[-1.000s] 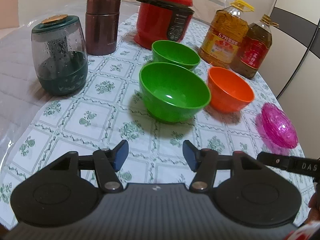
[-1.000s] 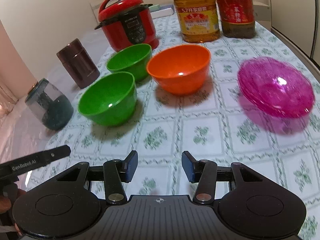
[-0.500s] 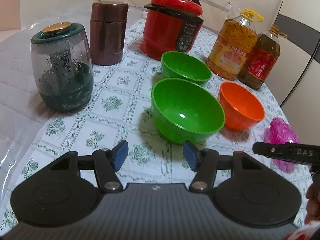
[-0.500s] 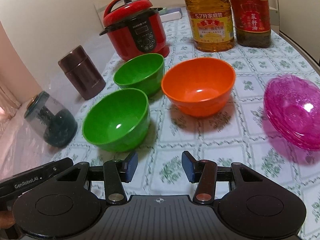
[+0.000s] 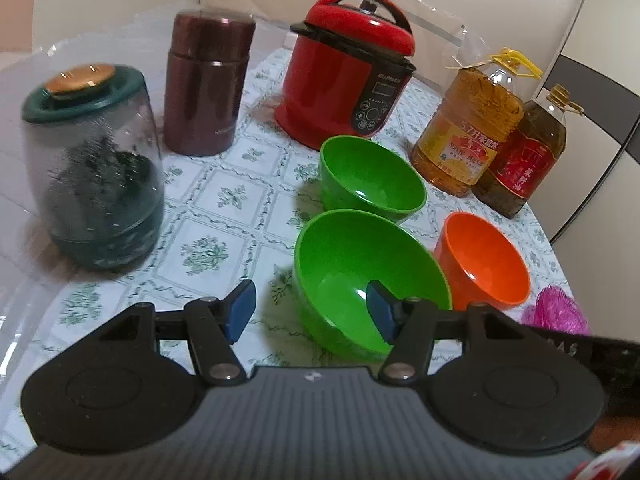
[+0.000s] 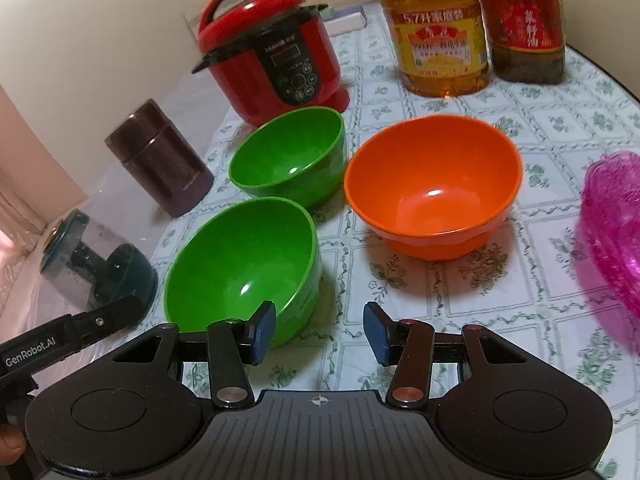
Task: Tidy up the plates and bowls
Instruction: 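Grasp the large green bowl rim with left tool while right tool grasps it too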
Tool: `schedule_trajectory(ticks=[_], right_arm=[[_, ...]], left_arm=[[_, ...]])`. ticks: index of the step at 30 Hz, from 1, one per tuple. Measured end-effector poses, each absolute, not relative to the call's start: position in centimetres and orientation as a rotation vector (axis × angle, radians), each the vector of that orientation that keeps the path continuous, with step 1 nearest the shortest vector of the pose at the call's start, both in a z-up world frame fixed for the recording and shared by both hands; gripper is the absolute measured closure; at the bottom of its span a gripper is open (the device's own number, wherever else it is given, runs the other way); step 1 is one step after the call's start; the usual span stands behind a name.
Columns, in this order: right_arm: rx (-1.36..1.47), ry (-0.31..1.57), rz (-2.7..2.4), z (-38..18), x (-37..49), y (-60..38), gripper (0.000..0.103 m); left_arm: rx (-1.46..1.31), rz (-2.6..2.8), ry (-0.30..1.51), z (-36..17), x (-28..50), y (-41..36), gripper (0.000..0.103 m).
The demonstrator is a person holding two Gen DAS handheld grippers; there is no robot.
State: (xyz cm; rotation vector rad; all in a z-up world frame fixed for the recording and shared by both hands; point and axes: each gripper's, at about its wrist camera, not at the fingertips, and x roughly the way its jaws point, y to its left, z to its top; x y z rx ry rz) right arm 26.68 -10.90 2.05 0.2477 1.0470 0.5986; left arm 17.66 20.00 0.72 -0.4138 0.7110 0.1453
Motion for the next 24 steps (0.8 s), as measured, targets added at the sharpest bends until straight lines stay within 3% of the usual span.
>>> schedule_trajectory(ticks=[9, 22, 24], right_arm=[[0.235, 1.082, 0.586, 0.3, 28.2, -8.4, 0.054], [0.211, 1.095, 0.582, -1.2, 29.0, -7.0, 0.055], [0.210, 1.098, 0.585, -1.4, 29.0, -6.9, 0.060]], left_arm=[[-0.441, 0.143, 0.750, -1.5, 20.8, 20.9, 0.053], [-0.422, 0.154, 0.765, -3.0, 22.1, 21.3, 0.080], [-0.410, 0.154, 0.765, -3.1, 22.2, 21.2, 0.082]])
